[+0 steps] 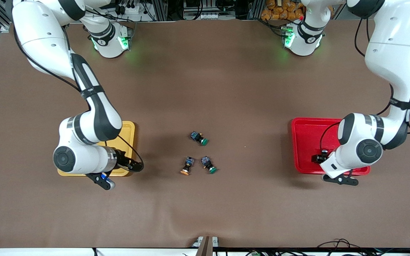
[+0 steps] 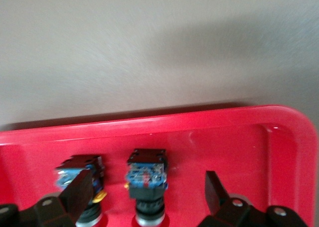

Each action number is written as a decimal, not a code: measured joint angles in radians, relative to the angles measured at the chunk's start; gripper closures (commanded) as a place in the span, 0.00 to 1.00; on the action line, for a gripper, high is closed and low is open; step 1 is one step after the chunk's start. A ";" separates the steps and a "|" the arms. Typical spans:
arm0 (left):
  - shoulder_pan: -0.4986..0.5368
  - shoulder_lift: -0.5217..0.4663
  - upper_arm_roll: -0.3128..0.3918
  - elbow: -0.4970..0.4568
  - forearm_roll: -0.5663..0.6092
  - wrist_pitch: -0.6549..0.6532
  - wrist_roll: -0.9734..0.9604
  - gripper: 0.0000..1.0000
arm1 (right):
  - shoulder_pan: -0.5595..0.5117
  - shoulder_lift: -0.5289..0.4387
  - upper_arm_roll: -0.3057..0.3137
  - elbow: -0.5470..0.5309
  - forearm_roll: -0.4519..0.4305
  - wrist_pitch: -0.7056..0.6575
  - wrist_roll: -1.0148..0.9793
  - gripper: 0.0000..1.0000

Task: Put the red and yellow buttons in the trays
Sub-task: 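Open the left gripper in the red tray while the right gripper reaches the buttons, then grasp another yellow button with the right gripper while the left gripper withdraws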

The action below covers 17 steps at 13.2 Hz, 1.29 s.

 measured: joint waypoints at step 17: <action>0.003 -0.426 -0.053 0.010 -0.148 -0.329 -0.006 0.00 | 0.331 0.255 -0.045 0.192 0.008 0.291 0.235 0.04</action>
